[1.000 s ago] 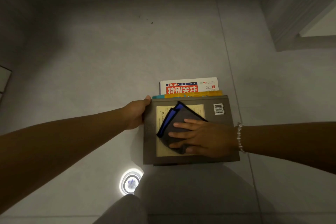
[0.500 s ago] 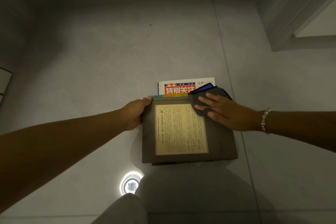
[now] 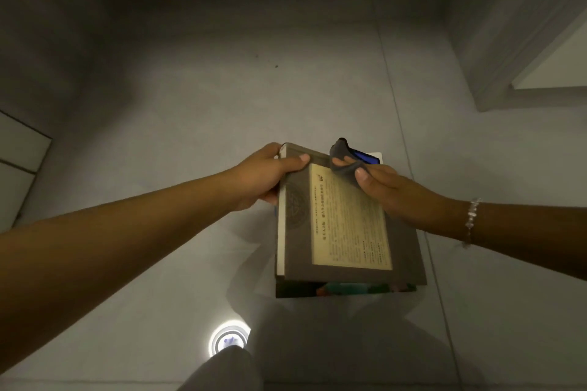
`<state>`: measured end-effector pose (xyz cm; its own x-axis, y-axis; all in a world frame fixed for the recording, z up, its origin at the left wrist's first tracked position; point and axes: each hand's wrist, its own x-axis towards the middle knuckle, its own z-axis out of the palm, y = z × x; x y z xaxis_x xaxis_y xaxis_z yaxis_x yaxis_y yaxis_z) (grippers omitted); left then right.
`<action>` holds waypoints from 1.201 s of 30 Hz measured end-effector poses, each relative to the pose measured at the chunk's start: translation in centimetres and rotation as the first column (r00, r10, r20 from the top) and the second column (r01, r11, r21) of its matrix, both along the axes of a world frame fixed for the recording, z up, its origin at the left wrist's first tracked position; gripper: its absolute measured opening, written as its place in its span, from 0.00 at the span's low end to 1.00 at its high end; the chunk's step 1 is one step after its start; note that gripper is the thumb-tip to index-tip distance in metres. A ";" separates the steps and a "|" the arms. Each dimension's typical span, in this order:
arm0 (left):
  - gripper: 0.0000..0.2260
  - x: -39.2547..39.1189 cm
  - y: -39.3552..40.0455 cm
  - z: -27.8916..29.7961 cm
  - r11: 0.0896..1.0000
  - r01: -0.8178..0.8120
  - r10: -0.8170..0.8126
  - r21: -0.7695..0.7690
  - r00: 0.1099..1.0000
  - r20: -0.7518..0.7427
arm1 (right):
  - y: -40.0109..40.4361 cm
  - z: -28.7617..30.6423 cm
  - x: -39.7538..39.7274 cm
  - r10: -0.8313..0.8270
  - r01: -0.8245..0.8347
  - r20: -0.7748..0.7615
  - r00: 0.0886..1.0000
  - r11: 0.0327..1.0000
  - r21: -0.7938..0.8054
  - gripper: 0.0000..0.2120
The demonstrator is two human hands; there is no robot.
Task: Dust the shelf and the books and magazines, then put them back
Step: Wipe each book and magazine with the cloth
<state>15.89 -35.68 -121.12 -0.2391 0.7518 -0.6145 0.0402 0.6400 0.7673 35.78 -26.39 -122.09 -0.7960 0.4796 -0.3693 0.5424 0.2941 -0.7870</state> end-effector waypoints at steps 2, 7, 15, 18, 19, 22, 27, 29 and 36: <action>0.14 0.7 0.7 2.2 0.999 0.028 -0.025 0.045 0.998 -0.062 | -0.1 1.9 0.0 -0.031 0.030 -0.018 0.999 0.999 -0.022 0.14; 0.09 1.8 1.6 6.7 0.993 -0.008 0.022 0.120 0.992 -0.121 | -0.6 4.8 -0.5 -0.099 0.088 -0.073 0.992 0.986 -0.139 0.10; 0.10 2.3 1.9 8.2 0.984 0.012 -0.012 0.176 1.000 0.000 | 2.2 8.3 -0.6 -0.232 0.238 0.055 0.971 0.958 -0.159 0.25; 0.14 1.7 1.9 8.1 0.981 0.065 -0.089 0.182 0.988 0.125 | 2.6 10.1 0.3 -0.189 0.192 0.042 0.981 0.976 -0.101 0.21; 0.18 1.4 1.8 8.0 0.977 0.086 -0.118 0.195 0.980 0.158 | 2.5 10.7 0.5 -0.139 0.142 0.038 0.990 0.986 -0.084 0.21; 0.22 1.0 2.0 7.5 0.961 0.138 -0.181 0.240 0.969 0.168 | 1.8 11.8 1.0 0.070 -0.070 0.015 0.997 0.997 -0.017 0.18; 0.15 0.8 2.9 6.7 0.926 0.192 -0.135 0.325 0.973 -0.188 | 2.3 11.1 0.6 0.137 -0.152 0.071 0.988 0.951 0.268 0.16; 0.13 0.9 3.3 6.5 0.904 0.212 -0.089 0.371 0.943 -0.322 | 3.0 10.9 0.5 0.118 -0.149 0.103 0.988 0.910 0.387 0.15; 0.13 1.7 4.5 6.5 0.911 0.032 0.139 0.410 0.915 -0.378 | 6.3 11.8 1.5 0.032 -0.060 0.065 0.997 0.871 0.488 0.14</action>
